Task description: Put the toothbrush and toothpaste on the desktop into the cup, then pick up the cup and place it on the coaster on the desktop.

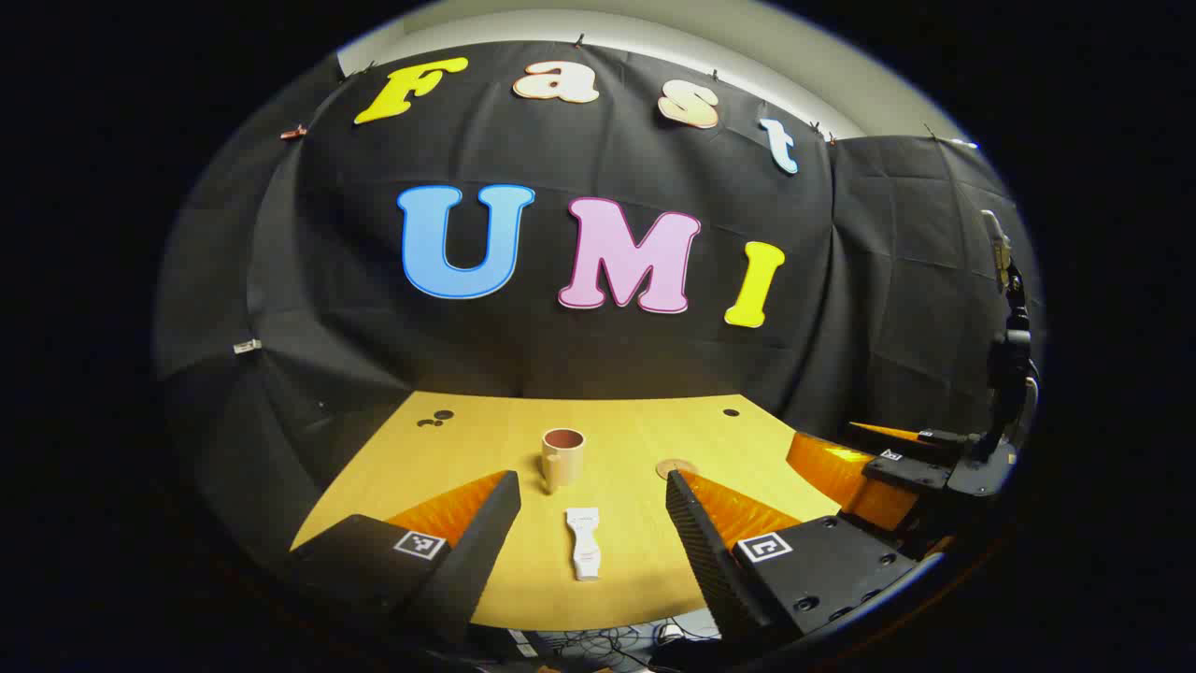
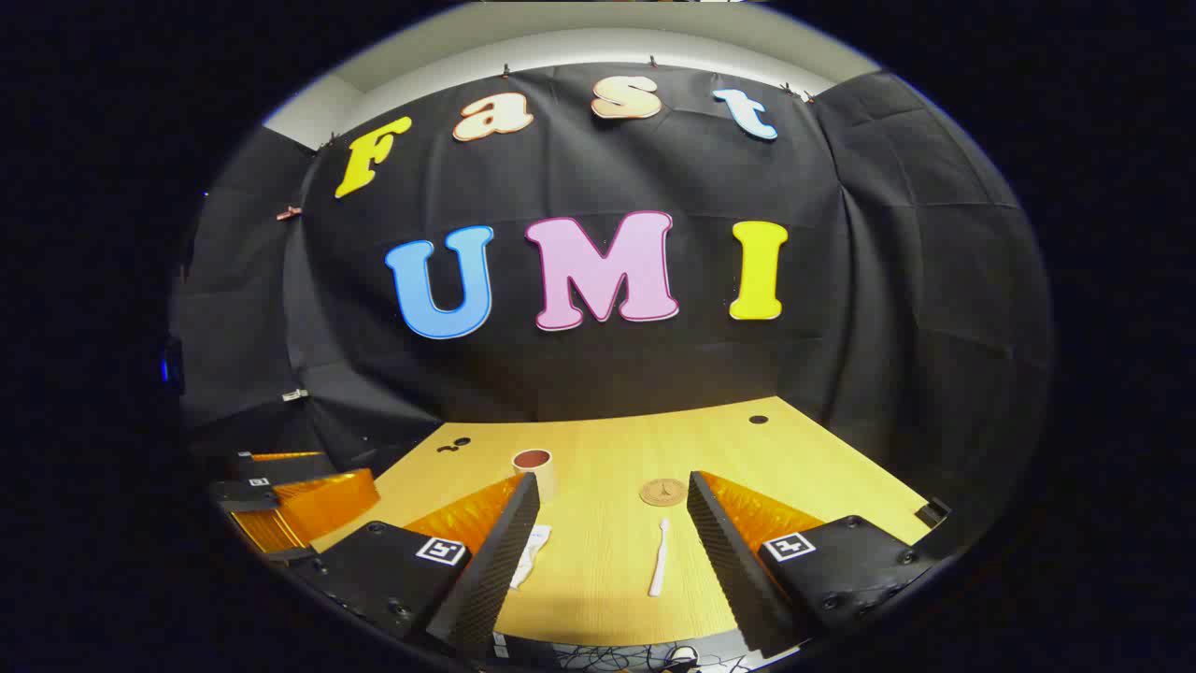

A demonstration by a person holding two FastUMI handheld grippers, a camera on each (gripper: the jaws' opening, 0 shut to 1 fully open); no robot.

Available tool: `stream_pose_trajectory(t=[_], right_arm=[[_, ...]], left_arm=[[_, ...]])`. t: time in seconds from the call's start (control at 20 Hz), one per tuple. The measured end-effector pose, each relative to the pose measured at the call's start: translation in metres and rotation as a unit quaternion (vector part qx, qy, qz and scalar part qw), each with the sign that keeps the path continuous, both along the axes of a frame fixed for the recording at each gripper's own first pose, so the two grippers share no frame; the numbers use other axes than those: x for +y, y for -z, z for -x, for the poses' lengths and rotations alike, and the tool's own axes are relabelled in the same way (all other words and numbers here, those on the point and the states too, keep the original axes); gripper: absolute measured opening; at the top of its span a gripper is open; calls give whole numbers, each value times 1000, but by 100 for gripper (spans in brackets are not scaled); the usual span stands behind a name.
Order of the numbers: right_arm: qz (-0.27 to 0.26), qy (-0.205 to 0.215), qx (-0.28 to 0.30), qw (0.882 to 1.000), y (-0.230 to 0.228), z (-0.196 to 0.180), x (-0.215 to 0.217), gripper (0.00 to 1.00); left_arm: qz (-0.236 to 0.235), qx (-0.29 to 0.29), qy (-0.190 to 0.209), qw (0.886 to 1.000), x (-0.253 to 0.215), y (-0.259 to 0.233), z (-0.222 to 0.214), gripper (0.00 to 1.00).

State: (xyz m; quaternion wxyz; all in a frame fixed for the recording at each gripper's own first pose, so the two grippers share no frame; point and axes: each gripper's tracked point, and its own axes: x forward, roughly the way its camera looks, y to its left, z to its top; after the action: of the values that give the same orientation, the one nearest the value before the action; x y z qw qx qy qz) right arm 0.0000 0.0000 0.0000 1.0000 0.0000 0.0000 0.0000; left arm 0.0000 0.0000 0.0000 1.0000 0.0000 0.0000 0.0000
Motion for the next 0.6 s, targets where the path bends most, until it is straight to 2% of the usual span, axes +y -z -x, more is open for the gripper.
stream_pose_trajectory(t=[0.6], right_arm=[[-7, -1, 22, 1000, 16, 6, -2, 98]], left_arm=[[9, 19, -4, 1000, 6, 14, 7, 98]])
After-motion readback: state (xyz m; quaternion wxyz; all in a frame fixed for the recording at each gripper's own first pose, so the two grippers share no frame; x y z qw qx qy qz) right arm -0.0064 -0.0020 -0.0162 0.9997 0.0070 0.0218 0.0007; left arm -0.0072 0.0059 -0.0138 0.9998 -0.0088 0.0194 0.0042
